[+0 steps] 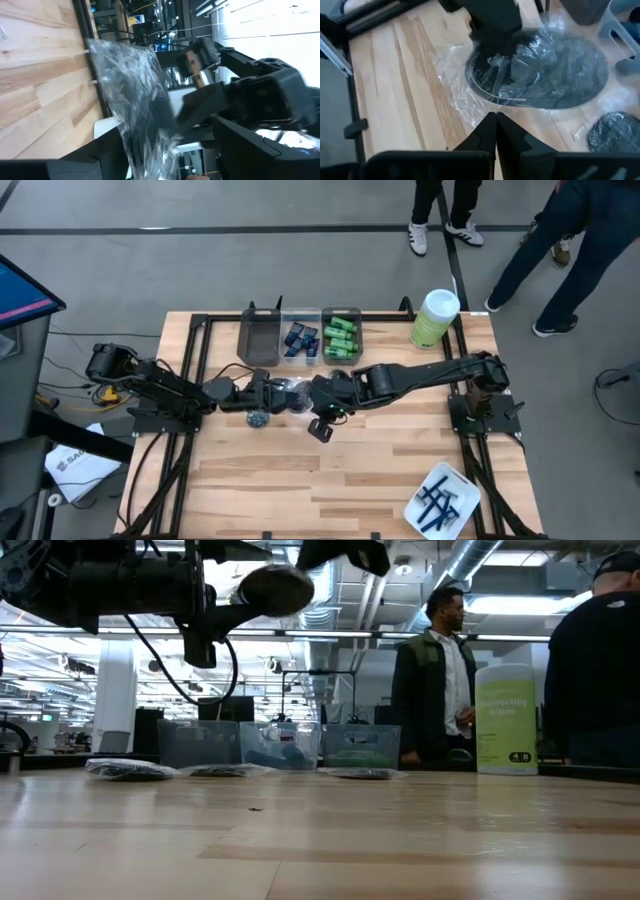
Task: Pick & Place Travel size toiletries
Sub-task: Put the black hairbrush into the left black bin
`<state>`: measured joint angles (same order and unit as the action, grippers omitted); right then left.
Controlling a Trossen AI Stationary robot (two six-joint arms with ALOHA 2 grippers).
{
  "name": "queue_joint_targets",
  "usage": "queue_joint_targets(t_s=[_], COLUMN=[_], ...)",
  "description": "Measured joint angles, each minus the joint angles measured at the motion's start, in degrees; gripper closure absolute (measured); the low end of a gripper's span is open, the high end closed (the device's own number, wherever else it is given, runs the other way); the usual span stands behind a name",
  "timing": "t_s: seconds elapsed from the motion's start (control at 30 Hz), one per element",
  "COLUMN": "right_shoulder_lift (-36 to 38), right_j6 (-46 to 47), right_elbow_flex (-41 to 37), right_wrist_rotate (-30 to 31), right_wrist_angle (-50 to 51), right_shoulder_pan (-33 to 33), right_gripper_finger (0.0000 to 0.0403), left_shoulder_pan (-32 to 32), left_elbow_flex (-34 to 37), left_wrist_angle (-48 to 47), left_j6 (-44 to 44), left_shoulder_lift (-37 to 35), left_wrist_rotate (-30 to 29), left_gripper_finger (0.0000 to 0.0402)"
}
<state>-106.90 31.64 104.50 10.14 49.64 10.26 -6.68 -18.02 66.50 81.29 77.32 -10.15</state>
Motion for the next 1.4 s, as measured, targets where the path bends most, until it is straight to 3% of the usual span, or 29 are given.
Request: queue_joint_targets(t_s=[0.2,0.6,0.8,1.0,1.17,1.4], right_shoulder_lift=[-0.9,-0.8,0.5,5.6,11.7,15.3], right_j6=[-0.3,-2.2,-6.0,-6.3,-3.5,1.9], right_elbow_flex=[0.1,0.1,3.0,8.0,8.2,7.7], right_wrist_rotate=[-1.3,-2.3,-5.4,-0.7,9.5,24.3], right_wrist_angle=[-2.1,-2.1,1.0,7.8,12.7,22.2], right_shoulder_pan=[-0.3,-1.1,-0.9,0.7,3.4,7.7], right_gripper_finger=[0.0403,0.0397,0.0321,0.0216,0.0181,0.0195], left_shoulder_pan=[0.0,0.0,0.3,5.4,14.5,29.3], left_elbow_flex=[0.0,0.0,0.0,0.0,-0.1,-5.1], left_wrist_angle=[0.6,0.5,0.3,-1.7,-19.2,-53.3], left_j6=[0.1,-0.3,-1.5,-8.0,-15.4,-30.0], left_shoulder_lift=[0.0,0.0,-0.4,-6.7,-17.7,-30.7], left_wrist_rotate=[0.1,0.6,0.6,5.5,7.0,6.6], left_gripper_finger=[0.0198,0.0379,0.0379,0.0380,0.0380,0.0380])
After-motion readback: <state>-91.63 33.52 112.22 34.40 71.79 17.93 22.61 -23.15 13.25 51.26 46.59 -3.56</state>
